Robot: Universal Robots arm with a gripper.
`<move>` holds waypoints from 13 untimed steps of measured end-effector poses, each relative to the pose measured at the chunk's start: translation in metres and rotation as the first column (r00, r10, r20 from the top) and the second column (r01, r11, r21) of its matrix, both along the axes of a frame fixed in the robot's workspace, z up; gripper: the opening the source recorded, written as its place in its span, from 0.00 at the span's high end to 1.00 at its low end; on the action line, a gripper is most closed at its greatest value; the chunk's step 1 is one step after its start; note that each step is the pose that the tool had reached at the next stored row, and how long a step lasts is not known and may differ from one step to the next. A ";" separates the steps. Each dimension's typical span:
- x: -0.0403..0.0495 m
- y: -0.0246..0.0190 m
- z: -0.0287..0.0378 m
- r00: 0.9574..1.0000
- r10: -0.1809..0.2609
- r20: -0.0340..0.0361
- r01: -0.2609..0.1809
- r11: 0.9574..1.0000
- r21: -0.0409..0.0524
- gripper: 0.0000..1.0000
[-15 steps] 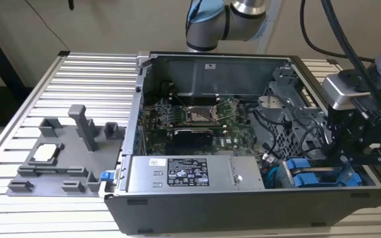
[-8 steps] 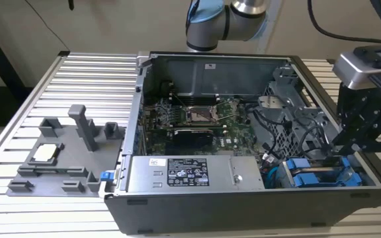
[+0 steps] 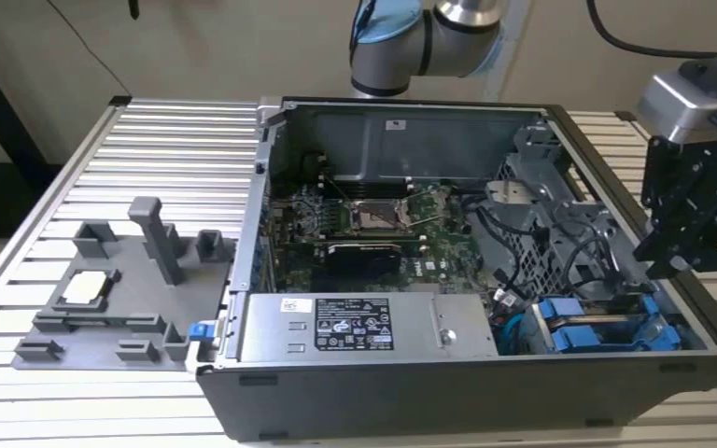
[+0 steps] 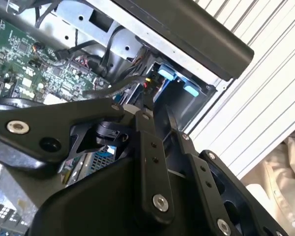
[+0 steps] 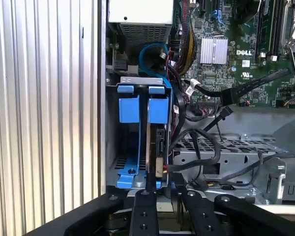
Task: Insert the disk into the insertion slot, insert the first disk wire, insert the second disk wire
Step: 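Insert the first disk wire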
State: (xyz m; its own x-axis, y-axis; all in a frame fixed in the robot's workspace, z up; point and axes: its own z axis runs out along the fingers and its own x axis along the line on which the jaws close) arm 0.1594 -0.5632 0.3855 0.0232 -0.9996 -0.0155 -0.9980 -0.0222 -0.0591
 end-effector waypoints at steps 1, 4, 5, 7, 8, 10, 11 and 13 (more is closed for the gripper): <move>-0.0003 0.0030 0.0000 1.000 0.000 0.000 0.000 1.000 0.000 0.73; -0.0017 0.0112 -0.0003 1.000 0.000 0.000 0.000 1.000 0.000 0.73; -0.0023 0.0140 -0.0006 1.000 0.000 0.000 0.000 1.000 0.000 0.73; -0.0039 0.0194 -0.0008 1.000 0.000 0.000 0.000 1.000 0.000 0.73; -0.0050 0.0221 -0.0009 1.000 -0.001 0.000 0.001 1.000 0.000 0.73; -0.0069 0.0285 -0.0010 1.000 -0.001 0.000 0.001 1.000 0.000 0.73; -0.0077 0.0318 -0.0010 1.000 0.000 0.000 0.000 1.000 0.000 0.73; -0.0091 0.0390 -0.0011 1.000 -0.001 0.000 0.001 1.000 0.000 0.73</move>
